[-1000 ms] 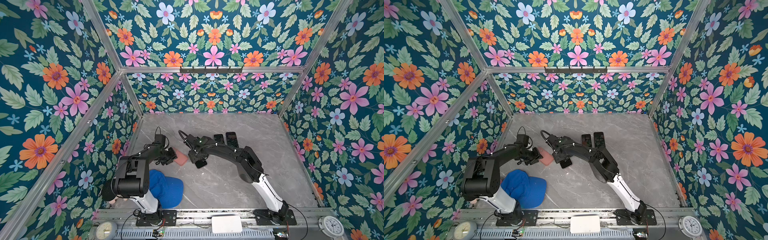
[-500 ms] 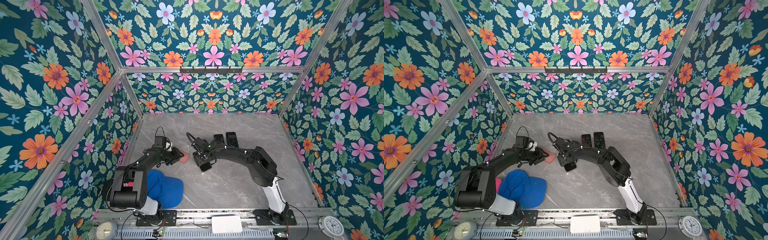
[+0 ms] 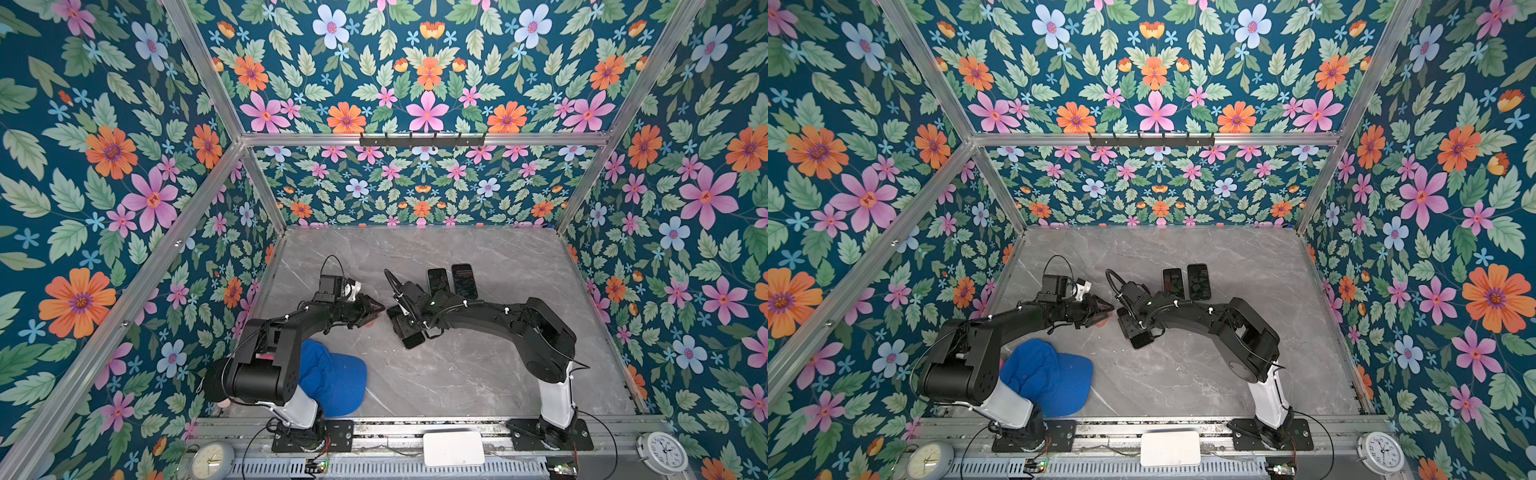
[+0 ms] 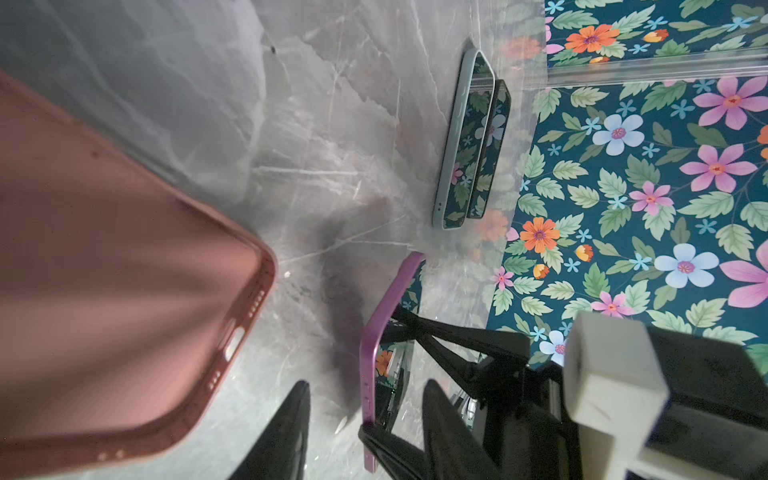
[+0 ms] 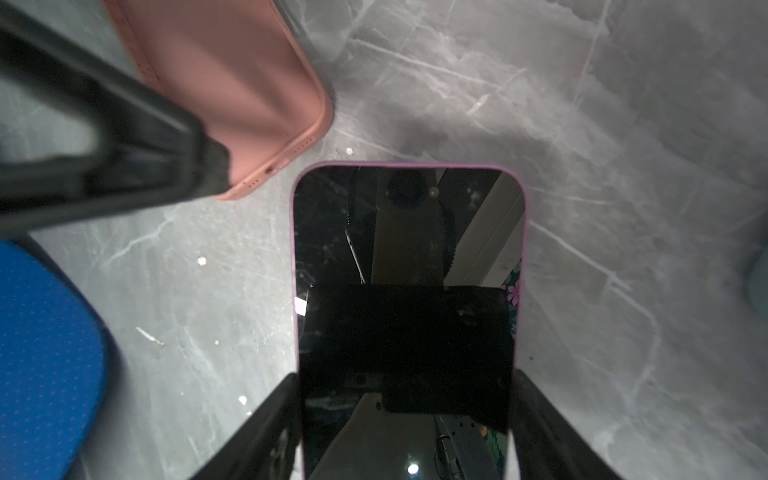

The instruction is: Put the phone into the phone case

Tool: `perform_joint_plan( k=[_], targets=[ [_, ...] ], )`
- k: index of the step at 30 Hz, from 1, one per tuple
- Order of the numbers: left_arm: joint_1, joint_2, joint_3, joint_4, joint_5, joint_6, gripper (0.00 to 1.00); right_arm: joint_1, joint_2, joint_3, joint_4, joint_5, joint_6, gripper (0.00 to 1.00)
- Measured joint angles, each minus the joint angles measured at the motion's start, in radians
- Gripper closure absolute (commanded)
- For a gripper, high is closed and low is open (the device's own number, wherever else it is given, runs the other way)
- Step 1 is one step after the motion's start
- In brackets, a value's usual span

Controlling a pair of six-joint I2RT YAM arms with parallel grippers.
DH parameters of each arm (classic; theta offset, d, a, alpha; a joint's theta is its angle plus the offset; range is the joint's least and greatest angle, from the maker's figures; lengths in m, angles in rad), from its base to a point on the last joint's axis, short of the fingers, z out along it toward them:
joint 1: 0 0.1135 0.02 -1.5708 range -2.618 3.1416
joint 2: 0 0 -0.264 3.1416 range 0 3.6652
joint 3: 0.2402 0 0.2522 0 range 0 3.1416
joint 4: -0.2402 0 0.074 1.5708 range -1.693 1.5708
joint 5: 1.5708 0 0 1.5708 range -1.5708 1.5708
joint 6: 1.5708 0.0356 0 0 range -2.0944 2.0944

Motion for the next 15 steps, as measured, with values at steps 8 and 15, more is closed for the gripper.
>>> perform_joint_plan(
  k=[8,15],
  targets=[
    [-0.018,0.073,0.007,0.092,0.034,-0.021,0.59,0.0,-0.003,-0.005,0.022,-0.019,0.0,0.38],
    [-0.021,0.087,0.006,0.139,0.035,-0.025,0.67,0.0,-0.003,-0.004,0.028,-0.022,0.0,0.38]
  ],
)
